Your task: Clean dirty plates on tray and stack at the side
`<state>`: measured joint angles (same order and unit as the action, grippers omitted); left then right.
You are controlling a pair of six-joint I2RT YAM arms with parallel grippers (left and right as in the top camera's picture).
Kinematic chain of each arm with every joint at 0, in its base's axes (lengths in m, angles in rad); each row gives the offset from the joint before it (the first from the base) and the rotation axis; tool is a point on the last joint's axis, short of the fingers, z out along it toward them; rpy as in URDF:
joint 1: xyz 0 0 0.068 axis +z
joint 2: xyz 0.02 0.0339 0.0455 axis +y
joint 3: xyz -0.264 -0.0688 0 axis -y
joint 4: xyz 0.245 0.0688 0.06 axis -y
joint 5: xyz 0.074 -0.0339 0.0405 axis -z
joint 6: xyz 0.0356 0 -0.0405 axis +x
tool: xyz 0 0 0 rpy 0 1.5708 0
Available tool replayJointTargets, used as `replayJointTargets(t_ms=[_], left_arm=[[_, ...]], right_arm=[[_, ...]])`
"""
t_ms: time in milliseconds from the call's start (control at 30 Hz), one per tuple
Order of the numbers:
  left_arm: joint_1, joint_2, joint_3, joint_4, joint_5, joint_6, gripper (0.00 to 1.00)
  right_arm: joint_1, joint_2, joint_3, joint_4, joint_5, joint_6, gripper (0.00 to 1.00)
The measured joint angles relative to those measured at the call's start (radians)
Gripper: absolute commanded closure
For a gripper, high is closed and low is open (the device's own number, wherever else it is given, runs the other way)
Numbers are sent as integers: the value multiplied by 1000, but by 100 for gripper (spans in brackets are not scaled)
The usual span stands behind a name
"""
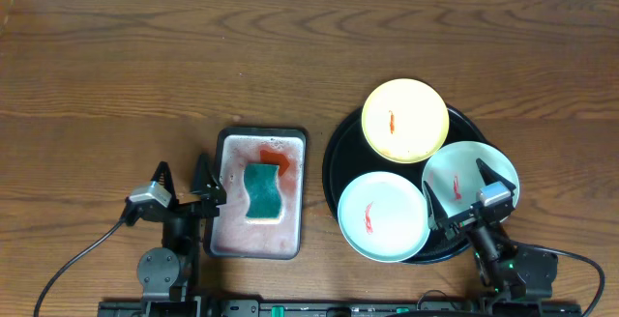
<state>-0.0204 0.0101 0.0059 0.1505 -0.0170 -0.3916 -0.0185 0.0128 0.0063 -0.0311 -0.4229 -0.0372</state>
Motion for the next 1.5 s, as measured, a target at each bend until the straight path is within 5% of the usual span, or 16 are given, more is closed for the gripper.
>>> replayJointTargets(t_ms=[300,500,867,1167,1300,1500], left_arm=[[0,6,34,-40,177,1,15],[0,169,372,-426,221,69,15],[0,689,1031,-1053,229,106,15],[0,857,1087,-1246,281,105,15],[-11,903,1079,-1292,296,104,20],[-118,1036,961,-1204,235,58,34]], right_arm=[[0,2,51,74,-124,78,1],[0,124,356,-148,-146,92,1],[0,727,927,-701,-191,98,1],[0,952,997,-840,-260,131,1],[0,983,997,-903,-253,132,20],[48,994,997,-980,-196,100,25]])
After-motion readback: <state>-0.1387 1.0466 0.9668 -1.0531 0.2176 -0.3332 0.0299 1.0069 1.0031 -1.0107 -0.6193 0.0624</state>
